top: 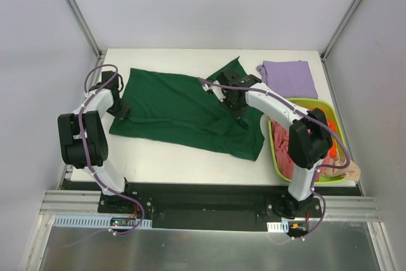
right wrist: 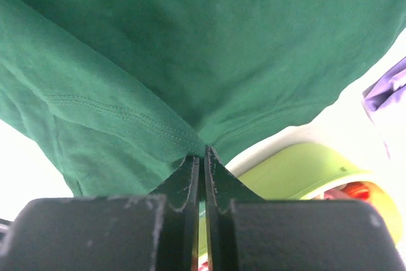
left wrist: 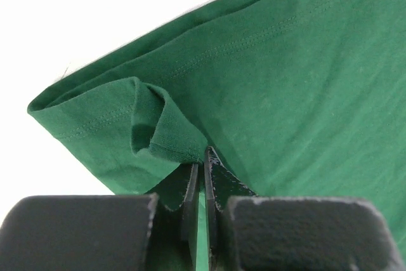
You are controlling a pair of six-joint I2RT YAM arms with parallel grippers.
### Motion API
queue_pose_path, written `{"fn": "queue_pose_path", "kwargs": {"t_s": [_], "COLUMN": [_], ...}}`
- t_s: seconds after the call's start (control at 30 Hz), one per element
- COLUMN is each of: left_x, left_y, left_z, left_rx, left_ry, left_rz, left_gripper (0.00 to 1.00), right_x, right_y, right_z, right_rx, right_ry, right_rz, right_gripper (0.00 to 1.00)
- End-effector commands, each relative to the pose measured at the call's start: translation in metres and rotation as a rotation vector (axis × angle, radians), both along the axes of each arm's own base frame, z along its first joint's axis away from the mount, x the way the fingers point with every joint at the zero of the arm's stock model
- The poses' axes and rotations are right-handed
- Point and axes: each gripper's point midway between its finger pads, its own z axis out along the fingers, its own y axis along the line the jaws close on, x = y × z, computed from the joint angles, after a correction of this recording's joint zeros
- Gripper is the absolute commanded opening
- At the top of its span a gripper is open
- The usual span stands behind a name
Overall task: Fold and stack the t-shirts
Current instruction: Fold the flattened tshirt in 1/3 of the way
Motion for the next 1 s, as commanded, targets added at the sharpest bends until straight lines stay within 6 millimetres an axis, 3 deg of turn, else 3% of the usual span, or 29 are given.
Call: {"fn": "queue_pose_path", "kwargs": {"t_s": [0.0,0.3,0.37,0.43,0.47,0.5,0.53,0.6,0.67,0.8,0.87,0.93,0.97], "left_x": [0.009,0.006,0.004,0.006,0.009,0.012,0.014,0.018,0.021,0.021,0.016,0.011,0.007], "left_y": [0.006,0.014,0.016,0.019,0.020,0.022,0.022,0.020,0.022,0.022,0.015,0.002,-0.007], "left_z": [0.005,0.004,0.004,0.008,0.011,0.014,0.016,0.023,0.036,0.070,0.077,0.073,0.066], "left_rx": [0.036,0.077,0.086,0.100,0.108,0.114,0.114,0.101,0.113,0.131,0.105,0.073,0.052], "left_ry": [-0.001,0.030,0.038,0.034,0.029,0.027,0.027,0.035,0.019,-0.064,-0.089,-0.087,-0.071], "left_rz": [-0.023,-0.006,-0.004,0.000,0.000,-0.002,-0.008,-0.024,-0.027,-0.027,-0.052,-0.118,-0.160], "left_gripper": [0.00,0.00,0.00,0.04,0.08,0.25,0.49,0.83,0.99,0.99,0.99,0.99,0.99], "right_x": [0.030,0.057,0.064,0.069,0.073,0.076,0.079,0.088,0.094,0.101,0.086,0.062,0.049], "right_y": [-0.002,-0.002,0.001,0.004,0.005,0.004,0.003,-0.001,-0.004,-0.020,-0.018,-0.009,0.002], "right_z": [0.008,-0.010,-0.010,-0.012,-0.011,-0.010,-0.009,-0.002,0.010,0.050,0.053,0.047,0.044], "right_rx": [-0.068,-0.131,-0.118,-0.111,-0.108,-0.109,-0.117,-0.127,-0.127,-0.023,0.082,0.198,0.283], "right_ry": [-0.059,-0.054,-0.066,-0.080,-0.094,-0.108,-0.118,-0.159,-0.213,-0.372,-0.354,-0.294,-0.247], "right_rz": [0.150,0.220,0.215,0.212,0.200,0.182,0.164,0.098,0.016,-0.253,-0.331,-0.357,-0.348], "right_gripper": [0.01,0.02,0.12,0.13,0.13,0.16,0.33,0.51,0.62,0.78,0.85,0.96,0.96]}}
